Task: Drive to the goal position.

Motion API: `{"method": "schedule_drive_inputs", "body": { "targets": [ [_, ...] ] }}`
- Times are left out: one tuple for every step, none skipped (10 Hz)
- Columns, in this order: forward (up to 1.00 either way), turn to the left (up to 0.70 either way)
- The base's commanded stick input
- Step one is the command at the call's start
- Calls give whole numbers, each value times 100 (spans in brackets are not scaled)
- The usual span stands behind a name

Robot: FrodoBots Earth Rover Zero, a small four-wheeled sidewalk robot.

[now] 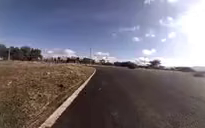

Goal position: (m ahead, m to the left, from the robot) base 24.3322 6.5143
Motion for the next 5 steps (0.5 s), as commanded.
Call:
{"method": "schedule_drive_inputs", "body": {
  "targets": [
    [45,-27],
    [45,0],
    [45,0],
    [45,0],
    [45,0]
  ]
}}
